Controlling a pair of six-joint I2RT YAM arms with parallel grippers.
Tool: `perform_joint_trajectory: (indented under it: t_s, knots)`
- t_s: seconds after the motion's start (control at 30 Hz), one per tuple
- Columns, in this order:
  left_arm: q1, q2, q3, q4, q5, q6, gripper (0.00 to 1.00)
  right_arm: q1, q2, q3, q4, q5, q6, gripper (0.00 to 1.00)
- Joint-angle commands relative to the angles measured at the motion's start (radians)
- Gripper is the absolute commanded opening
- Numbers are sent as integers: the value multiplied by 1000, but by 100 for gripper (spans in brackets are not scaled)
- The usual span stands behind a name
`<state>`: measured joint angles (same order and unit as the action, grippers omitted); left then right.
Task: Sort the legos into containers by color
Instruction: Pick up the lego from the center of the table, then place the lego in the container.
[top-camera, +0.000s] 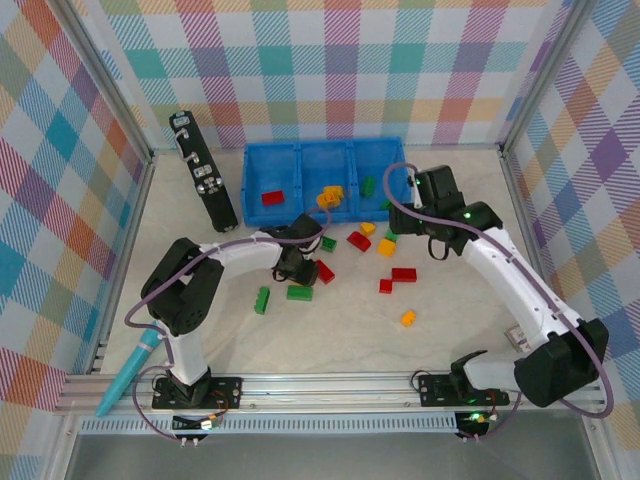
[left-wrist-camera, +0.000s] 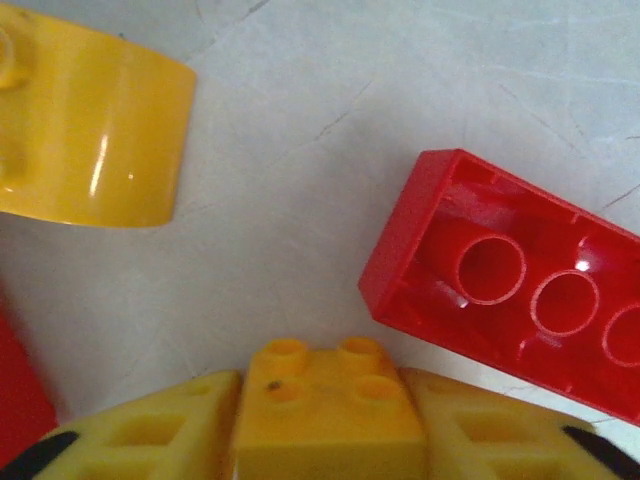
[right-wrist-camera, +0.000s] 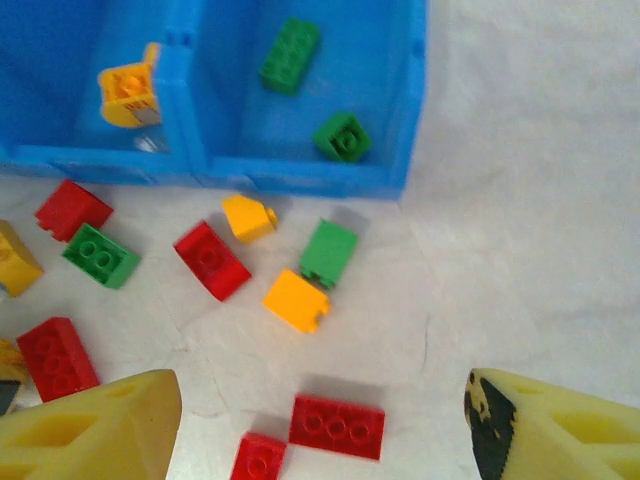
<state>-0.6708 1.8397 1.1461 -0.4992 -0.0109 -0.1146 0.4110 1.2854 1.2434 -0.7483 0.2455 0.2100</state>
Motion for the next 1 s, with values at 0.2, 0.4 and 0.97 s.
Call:
perform_joint_trajectory:
  t_s: [0.2, 0.4, 0.97]
  knots:
    - [-10, 26, 32, -28, 30, -14, 27, -76, 21, -106, 4, -138, 241, 76]
    - [-10, -27, 60, -87, -10, -1, 24, -102, 116, -129, 93, -200, 287, 76]
    - [-9, -101, 359, -210, -80, 21, 23, -134, 446, -12, 235, -203, 328, 62]
